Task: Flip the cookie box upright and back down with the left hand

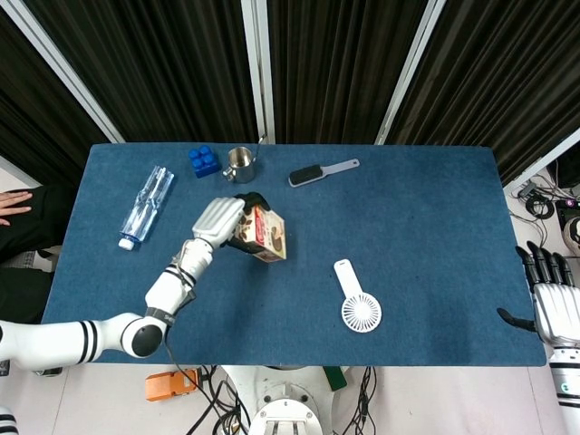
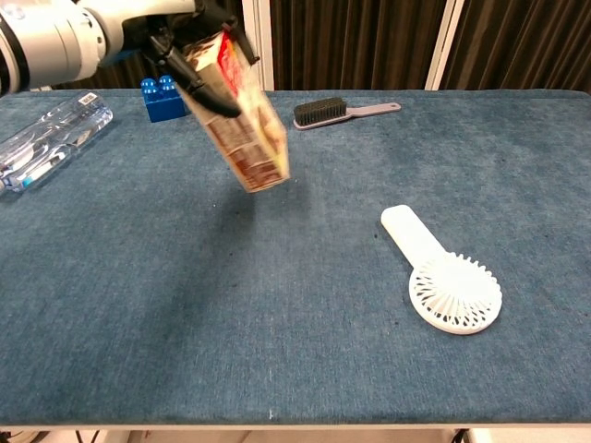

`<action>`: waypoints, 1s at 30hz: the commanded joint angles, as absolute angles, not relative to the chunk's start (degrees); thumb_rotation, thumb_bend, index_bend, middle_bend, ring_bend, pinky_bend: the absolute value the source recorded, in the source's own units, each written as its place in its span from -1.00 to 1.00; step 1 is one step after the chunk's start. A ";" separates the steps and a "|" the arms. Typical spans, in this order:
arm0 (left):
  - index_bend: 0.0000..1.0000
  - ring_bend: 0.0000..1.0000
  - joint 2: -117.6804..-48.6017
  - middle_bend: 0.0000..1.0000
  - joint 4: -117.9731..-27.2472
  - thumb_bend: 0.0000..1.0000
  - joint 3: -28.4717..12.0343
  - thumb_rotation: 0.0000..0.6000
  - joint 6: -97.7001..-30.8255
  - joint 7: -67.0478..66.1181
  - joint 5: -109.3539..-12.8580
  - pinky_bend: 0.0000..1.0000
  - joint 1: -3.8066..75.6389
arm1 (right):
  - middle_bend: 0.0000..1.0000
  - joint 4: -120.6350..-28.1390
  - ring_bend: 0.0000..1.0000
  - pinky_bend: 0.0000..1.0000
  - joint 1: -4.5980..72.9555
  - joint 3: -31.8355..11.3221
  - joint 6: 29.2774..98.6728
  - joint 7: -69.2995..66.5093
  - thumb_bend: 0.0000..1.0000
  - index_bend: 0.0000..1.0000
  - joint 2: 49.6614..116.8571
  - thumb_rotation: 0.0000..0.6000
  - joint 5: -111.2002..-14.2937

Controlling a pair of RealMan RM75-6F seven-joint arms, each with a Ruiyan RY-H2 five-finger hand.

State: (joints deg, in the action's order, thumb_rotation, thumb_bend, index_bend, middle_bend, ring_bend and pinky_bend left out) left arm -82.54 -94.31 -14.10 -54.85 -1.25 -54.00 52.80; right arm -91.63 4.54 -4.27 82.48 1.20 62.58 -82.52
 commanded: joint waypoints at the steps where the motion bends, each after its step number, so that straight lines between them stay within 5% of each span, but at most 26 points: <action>1: -0.32 -0.41 -91.26 -0.31 -79.79 -0.76 -12.61 1.00 -55.47 19.76 -73.81 -0.09 48.10 | -1.00 -91.63 -1.00 -1.00 4.41 -4.21 82.57 1.15 -0.65 -1.00 62.53 1.00 -82.47; 15: -0.34 -0.43 -106.79 -0.31 -53.37 -0.83 -7.84 1.00 -62.14 34.86 -85.44 -0.26 48.01 | -1.00 -92.15 -1.00 -1.00 3.79 -4.26 83.03 1.38 -0.65 -1.00 62.12 1.00 -81.91; 22: -0.77 -0.76 -106.48 -0.64 -50.21 -1.00 -6.44 1.00 -58.05 35.38 -85.40 -0.70 48.61 | -1.00 -92.11 -1.00 -1.00 3.88 -4.36 82.60 1.35 -0.65 -1.00 62.15 1.00 -81.53; 30: -0.89 -0.85 -106.38 -0.78 -49.23 -1.00 -6.01 1.00 -54.19 33.85 -83.45 -0.80 48.00 | -1.00 -92.02 -1.00 -1.00 4.08 -4.43 82.11 1.24 -0.65 -1.00 62.16 1.00 -81.36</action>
State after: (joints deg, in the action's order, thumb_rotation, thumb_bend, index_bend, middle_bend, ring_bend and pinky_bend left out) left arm -106.36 -49.40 -6.17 -54.68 34.18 -83.75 48.14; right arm -92.02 4.06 -4.43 82.14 1.26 62.16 -81.38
